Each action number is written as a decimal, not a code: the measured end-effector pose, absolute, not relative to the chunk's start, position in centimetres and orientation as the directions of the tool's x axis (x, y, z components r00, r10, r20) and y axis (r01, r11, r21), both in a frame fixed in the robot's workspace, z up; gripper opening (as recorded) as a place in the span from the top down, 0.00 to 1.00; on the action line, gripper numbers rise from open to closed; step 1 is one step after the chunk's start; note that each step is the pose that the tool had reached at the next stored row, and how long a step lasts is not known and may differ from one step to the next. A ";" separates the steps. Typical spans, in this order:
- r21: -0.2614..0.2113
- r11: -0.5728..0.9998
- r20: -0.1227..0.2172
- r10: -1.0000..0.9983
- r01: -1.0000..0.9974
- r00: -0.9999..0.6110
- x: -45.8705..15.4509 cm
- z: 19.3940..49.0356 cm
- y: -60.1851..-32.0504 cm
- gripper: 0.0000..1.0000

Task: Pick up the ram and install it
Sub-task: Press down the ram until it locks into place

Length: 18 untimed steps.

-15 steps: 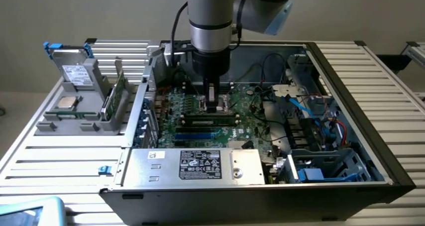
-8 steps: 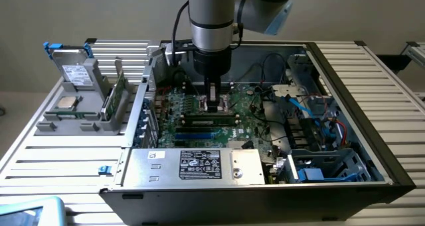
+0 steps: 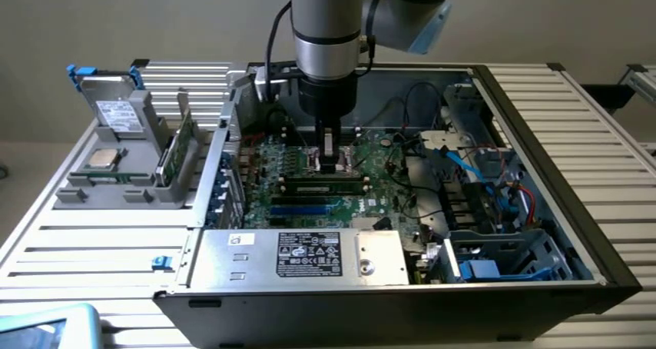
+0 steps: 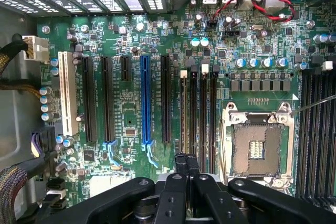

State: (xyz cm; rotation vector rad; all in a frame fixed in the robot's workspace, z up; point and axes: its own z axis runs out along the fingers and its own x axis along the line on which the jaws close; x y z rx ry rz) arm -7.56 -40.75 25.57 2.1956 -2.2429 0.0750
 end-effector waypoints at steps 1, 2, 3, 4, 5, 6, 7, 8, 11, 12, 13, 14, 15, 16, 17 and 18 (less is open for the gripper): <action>-0.033 0.021 0.035 -0.999 -0.999 -0.022 -7.6 25.6 -40.7 0.89; -0.033 0.022 0.035 -0.999 -0.999 -0.023 -7.6 25.6 -40.7 0.89; -0.033 0.028 0.035 -0.999 -0.999 -0.029 -7.6 25.6 -40.7 0.89; -0.033 0.041 0.035 -0.999 -0.999 -0.042 -7.6 25.6 -40.7 0.89; -0.033 0.055 0.035 -0.998 -0.998 -0.057 -7.6 25.6 -40.7 0.89; -0.033 0.070 0.035 -0.997 -0.997 -0.071 -7.6 25.6 -40.7 0.89; -0.033 0.085 0.035 -0.996 -0.996 -0.086 -7.6 25.6 -40.7 0.89; -0.033 0.101 0.035 -0.994 -0.994 -0.102 -7.6 25.6 -40.7 0.89; -0.033 0.148 0.035 -0.988 -0.988 -0.149 -7.6 25.6 -40.7 0.89; -0.033 0.164 0.035 -0.986 -0.986 -0.165 -7.6 25.6 -40.7 0.89; -0.033 0.180 0.035 -0.983 -0.983 -0.181 -7.6 25.6 -40.7 0.89; -0.033 0.197 0.035 -0.980 -0.980 -0.198 -7.6 25.6 -40.7 0.89; -0.033 0.214 0.035 -0.976 -0.976 -0.215 -7.6 25.6 -40.7 0.89; -0.033 0.230 0.035 -0.972 -0.973 -0.231 -7.6 25.6 -40.7 0.89; -0.033 0.247 0.035 -0.968 -0.969 -0.248 -7.6 25.6 -40.7 0.89; -0.033 0.264 0.035 -0.964 -0.964 -0.265 -7.6 25.6 -40.7 0.89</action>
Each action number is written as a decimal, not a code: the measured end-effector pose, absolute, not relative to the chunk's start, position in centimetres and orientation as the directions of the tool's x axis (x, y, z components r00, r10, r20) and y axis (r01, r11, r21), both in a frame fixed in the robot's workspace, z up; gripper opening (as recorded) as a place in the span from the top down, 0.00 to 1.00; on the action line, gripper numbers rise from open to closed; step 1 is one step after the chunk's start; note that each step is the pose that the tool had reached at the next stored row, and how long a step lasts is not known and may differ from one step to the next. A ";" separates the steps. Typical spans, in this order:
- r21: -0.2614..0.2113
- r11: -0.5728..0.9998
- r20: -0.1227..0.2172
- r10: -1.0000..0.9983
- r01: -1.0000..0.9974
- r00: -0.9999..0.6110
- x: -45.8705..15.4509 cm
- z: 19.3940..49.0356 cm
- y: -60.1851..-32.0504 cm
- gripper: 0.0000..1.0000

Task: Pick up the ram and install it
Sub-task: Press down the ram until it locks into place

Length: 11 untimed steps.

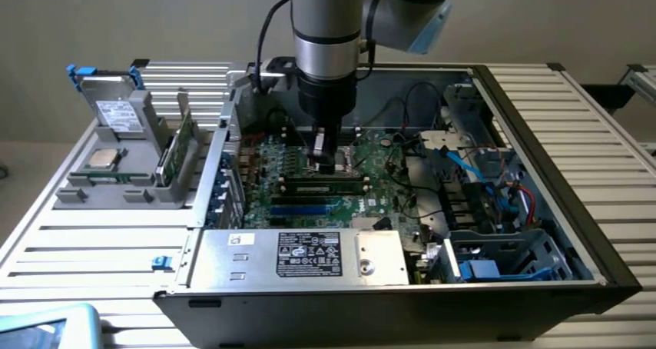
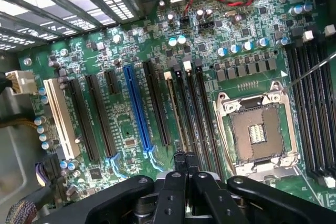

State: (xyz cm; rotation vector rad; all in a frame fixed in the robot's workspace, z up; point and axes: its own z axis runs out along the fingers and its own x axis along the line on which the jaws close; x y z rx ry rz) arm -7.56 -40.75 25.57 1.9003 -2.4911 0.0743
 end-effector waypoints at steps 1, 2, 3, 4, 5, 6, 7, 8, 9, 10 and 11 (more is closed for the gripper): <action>-0.033 0.280 0.035 -0.959 -0.960 -0.281 -7.6 25.6 -40.7 0.89; -0.033 0.296 0.035 -0.954 -0.955 -0.297 -7.6 25.6 -40.7 0.89; -0.033 0.313 0.035 -0.949 -0.949 -0.314 -7.6 25.6 -40.7 0.89; -0.033 0.329 0.035 -0.943 -0.944 -0.330 -7.6 25.6 -40.7 0.89; -0.033 0.346 0.035 -0.937 -0.938 -0.347 -7.6 25.6 -40.7 0.89; -0.033 0.362 0.035 -0.931 -0.931 -0.363 -7.6 25.6 -40.7 0.89; -0.033 0.378 0.035 -0.925 -0.925 -0.379 -7.6 25.6 -40.7 0.89; -0.033 0.393 0.035 -0.919 -0.919 -0.394 -7.6 25.6 -40.7 0.89; -0.033 0.408 0.035 -0.912 -0.913 -0.409 -7.6 25.6 -40.7 0.89; -0.033 0.424 0.035 -0.905 -0.905 -0.425 -7.6 25.6 -40.7 0.89; -0.033 0.438 0.035 -0.898 -0.898 -0.439 -7.6 25.6 -40.7 0.89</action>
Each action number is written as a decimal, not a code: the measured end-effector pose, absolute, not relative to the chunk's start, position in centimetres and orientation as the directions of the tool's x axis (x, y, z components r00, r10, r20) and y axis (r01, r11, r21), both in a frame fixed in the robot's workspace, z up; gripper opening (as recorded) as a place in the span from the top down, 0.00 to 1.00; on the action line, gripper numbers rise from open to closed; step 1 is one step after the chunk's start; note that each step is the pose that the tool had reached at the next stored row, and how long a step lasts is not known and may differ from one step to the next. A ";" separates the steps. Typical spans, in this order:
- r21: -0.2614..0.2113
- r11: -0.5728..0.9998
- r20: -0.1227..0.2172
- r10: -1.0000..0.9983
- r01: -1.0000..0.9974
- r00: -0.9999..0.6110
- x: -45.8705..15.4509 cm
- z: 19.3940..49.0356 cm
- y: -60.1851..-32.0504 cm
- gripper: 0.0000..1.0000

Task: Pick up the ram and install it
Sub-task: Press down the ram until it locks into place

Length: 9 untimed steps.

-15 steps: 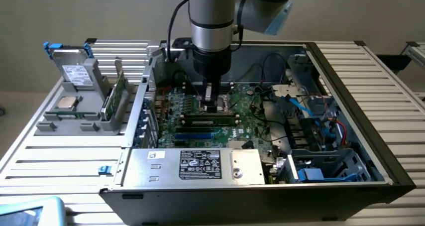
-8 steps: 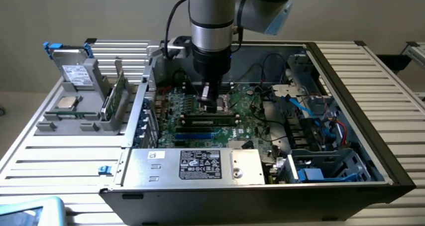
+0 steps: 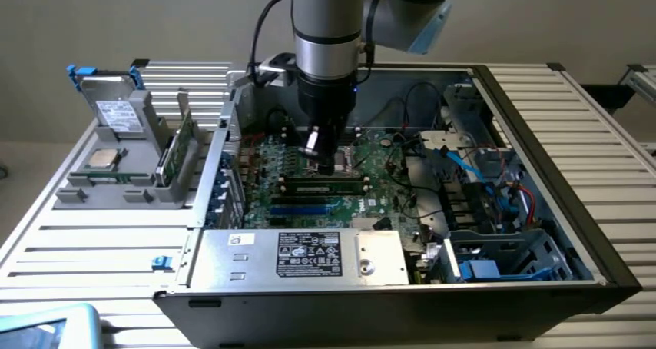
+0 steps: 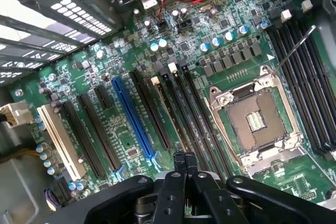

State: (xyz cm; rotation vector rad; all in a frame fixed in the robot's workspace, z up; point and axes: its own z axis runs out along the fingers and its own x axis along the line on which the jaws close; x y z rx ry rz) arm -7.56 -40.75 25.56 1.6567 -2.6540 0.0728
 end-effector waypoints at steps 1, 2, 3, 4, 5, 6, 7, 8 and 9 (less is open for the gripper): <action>-0.033 0.453 0.035 -0.890 -0.891 -0.454 -7.6 25.6 -40.7 0.89; -0.033 0.468 0.035 -0.882 -0.883 -0.469 -7.6 25.6 -40.7 0.89; -0.033 0.483 0.035 -0.874 -0.875 -0.484 -7.6 25.6 -40.7 0.89; -0.033 0.497 0.035 -0.866 -0.867 -0.498 -7.6 25.6 -40.7 0.89; -0.033 0.512 0.035 -0.858 -0.858 -0.513 -7.6 25.6 -40.7 0.89; -0.033 0.528 0.035 -0.848 -0.849 -0.529 -7.6 25.6 -40.7 0.89; -0.033 0.542 0.035 -0.839 -0.840 -0.543 -7.6 25.5 -40.7 0.89; -0.033 0.556 0.035 -0.830 -0.831 -0.557 -7.6 25.5 -40.7 0.89; -0.033 0.570 0.035 -0.820 -0.821 -0.571 -7.6 25.5 -40.7 0.89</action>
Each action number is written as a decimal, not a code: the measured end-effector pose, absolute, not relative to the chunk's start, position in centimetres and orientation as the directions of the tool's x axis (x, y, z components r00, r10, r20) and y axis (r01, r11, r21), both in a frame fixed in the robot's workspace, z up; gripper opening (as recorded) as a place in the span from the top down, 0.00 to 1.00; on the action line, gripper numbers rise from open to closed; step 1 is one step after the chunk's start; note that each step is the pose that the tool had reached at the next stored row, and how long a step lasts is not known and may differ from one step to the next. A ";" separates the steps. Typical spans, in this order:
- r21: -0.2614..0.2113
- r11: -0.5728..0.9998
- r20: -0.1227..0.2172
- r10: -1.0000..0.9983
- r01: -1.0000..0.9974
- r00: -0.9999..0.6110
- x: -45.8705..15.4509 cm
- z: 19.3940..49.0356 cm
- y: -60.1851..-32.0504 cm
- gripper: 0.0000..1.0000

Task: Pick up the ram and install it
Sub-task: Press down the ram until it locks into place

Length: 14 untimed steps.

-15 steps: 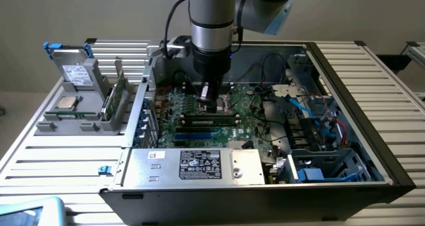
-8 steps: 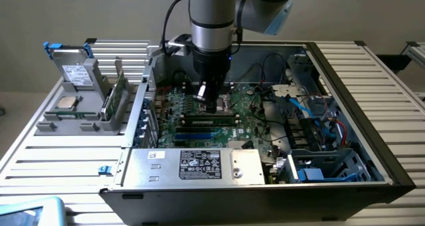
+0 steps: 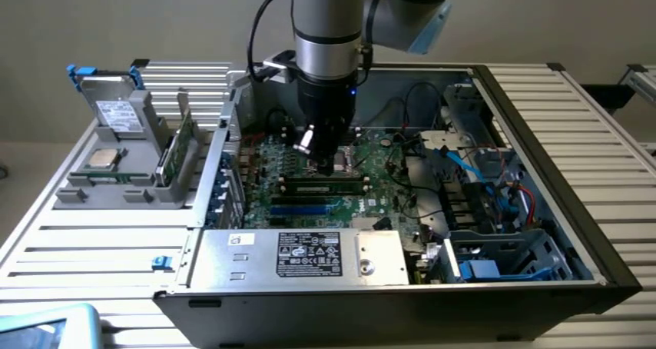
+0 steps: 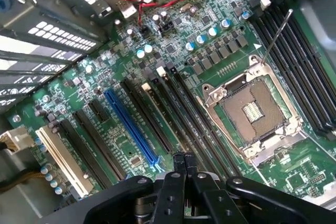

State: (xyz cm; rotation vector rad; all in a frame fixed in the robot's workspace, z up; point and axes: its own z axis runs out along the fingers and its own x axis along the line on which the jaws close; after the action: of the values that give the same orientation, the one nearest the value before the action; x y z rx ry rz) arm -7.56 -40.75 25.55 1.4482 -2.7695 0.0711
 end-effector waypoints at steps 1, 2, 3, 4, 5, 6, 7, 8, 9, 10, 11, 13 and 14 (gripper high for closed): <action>-0.033 0.584 0.035 -0.811 -0.811 -0.585 -7.6 25.5 -40.7 0.89; -0.033 0.597 0.035 -0.801 -0.801 -0.598 -7.6 25.5 -40.7 0.89; -0.033 0.612 0.035 -0.789 -0.790 -0.613 -7.6 25.5 -40.7 0.89; -0.033 0.625 0.035 -0.779 -0.780 -0.626 -7.6 25.5 -40.7 0.89; -0.033 0.639 0.035 -0.768 -0.769 -0.640 -7.6 25.5 -40.7 0.89; -0.033 0.652 0.035 -0.757 -0.758 -0.653 -7.6 25.5 -40.7 0.89; -0.033 0.665 0.035 -0.746 -0.746 -0.666 -7.6 25.5 -40.7 0.89; -0.033 0.677 0.035 -0.734 -0.735 -0.678 -7.6 25.5 -40.7 0.89; -0.033 0.689 0.035 -0.723 -0.724 -0.690 -7.6 25.5 -40.7 0.89; -0.033 0.703 0.035 -0.710 -0.711 -0.703 -7.6 25.5 -40.7 0.89; -0.033 0.714 0.035 -0.698 -0.699 -0.715 -7.6 25.5 -40.7 0.89; -0.033 0.737 0.035 -0.674 -0.675 -0.738 -7.6 25.5 -40.7 0.89; -0.033 0.749 0.035 -0.661 -0.662 -0.750 -7.6 25.5 -40.7 0.89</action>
State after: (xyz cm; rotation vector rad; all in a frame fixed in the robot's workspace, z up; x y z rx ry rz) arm -7.56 -40.75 25.53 1.1039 -2.9182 0.0676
